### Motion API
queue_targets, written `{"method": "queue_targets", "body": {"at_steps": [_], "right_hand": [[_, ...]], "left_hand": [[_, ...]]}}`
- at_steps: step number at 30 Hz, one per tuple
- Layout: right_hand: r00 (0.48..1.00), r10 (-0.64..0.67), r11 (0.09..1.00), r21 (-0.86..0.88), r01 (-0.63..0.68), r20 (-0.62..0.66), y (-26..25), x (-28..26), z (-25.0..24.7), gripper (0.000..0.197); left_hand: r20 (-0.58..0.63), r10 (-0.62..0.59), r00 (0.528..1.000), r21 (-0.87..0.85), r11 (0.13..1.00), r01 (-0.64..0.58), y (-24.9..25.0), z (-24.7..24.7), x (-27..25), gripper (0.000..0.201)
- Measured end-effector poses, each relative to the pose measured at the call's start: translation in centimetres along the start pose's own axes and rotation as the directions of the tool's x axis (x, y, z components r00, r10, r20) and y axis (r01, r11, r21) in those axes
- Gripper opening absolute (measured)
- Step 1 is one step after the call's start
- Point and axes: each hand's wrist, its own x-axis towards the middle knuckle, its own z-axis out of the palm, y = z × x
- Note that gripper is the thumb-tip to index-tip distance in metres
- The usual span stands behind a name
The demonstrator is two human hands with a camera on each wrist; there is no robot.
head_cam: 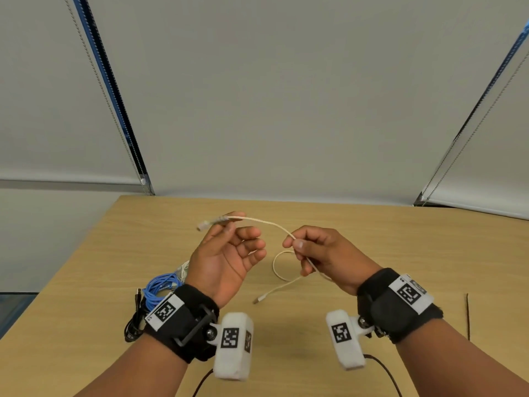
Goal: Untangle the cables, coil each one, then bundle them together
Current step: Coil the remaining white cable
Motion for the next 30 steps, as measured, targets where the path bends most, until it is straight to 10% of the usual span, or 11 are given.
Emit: {"method": "queue_targets", "body": {"at_steps": [7,12,22,30], "right_hand": [[0.995,-0.024,0.977,-0.215,0.004,-0.092,-0.4,0.0,-1.4,0.019],[0.979,-0.047,0.972,-0.234,-0.001,-0.2,-0.4,0.2,-1.9,0.018],[0.98,-0.044,0.938,-0.346,-0.026,-0.192,0.3,0.1,-2.3,0.018],[0.994,0.034,0.873,-0.481,-0.078,-0.1,3.3,-0.4,1.5,0.013]], "left_hand": [[0.134,-0.218,0.967,0.044,0.976,0.214,1.7,-1.5,0.0,0.082],[0.105,-0.356,0.928,0.388,0.874,0.291,1.4,-1.9,-0.1,0.066],[0.061,-0.251,0.966,0.696,0.704,0.139,2.3,-1.2,0.3,0.029],[0.056,0.037,0.998,-0.108,0.994,-0.031,1.8,1.1,1.2,0.022]]}}
